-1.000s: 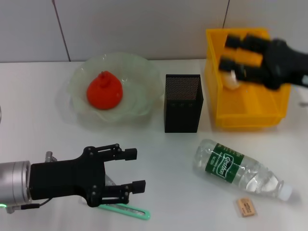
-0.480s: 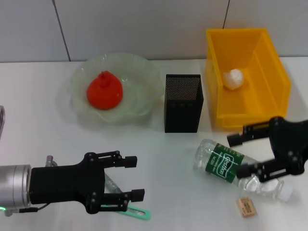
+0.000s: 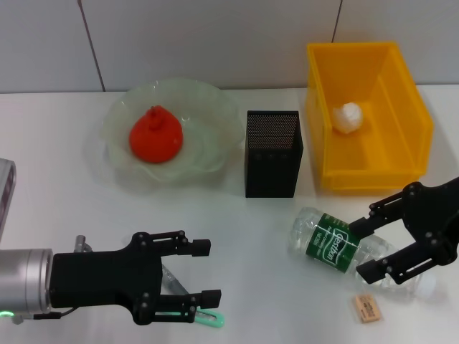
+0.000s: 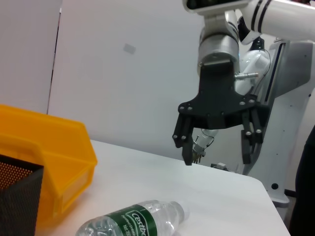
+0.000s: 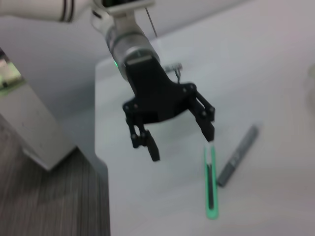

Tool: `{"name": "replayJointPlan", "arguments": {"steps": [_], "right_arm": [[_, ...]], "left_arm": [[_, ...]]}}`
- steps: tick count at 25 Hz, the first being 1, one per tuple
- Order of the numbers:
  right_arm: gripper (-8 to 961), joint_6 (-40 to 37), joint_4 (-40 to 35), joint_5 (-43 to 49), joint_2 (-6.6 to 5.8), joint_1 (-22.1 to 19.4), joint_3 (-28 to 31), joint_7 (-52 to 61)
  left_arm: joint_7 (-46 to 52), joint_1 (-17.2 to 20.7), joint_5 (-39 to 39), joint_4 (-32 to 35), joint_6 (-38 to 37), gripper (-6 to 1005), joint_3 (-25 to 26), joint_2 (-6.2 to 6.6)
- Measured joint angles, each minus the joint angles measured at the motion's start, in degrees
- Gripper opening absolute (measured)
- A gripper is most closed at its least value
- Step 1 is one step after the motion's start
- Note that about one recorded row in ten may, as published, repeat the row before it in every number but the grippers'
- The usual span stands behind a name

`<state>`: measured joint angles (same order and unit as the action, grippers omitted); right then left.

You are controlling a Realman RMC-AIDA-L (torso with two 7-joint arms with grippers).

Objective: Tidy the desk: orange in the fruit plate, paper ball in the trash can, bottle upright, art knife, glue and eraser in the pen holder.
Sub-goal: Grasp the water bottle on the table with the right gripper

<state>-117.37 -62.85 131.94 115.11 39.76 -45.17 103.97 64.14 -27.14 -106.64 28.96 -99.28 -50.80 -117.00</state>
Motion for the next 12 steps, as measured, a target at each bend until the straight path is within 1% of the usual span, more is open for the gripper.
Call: {"name": "replayJointPlan", "arguments": {"steps": [1,2,3,7,11,12], "right_arm": [[741,-0.01,-0.23,1.49,-0.10,0.81,-0.57,0.95],[741,-0.05,-0.33,4.48,-0.27,2.61,-1.54,2.44],[741,-0.05,-0.33,4.48,-0.27,2.61,-1.54,2.44],[740,0.00,-0.87,10.54,-0.31,6.02,-1.95,4.41],[740,0.80,-1.06,13.47,-0.15,7.28,-2.85,5.02],[740,2.02,-1.30,15.39,0.00,7.72,-4.28,5.57]], "left_arm": [[-0.07,-0.03,-0.03,0.01,0.03,768,0.00,-0.06],[-0.13,-0.08,-0.09,0.02,0.09,769,0.00,-0.14],[-0.13,-0.08,-0.09,0.02,0.09,769,0.00,-0.14],[-0.15,-0.19,-0.13,0.05,0.13,769,0.00,-0.23],[-0.16,-0.20,-0.15,0.05,0.19,769,0.12,-0.45],[-0.16,-0.20,-0.15,0.05,0.33,768,0.18,-0.55]]}}
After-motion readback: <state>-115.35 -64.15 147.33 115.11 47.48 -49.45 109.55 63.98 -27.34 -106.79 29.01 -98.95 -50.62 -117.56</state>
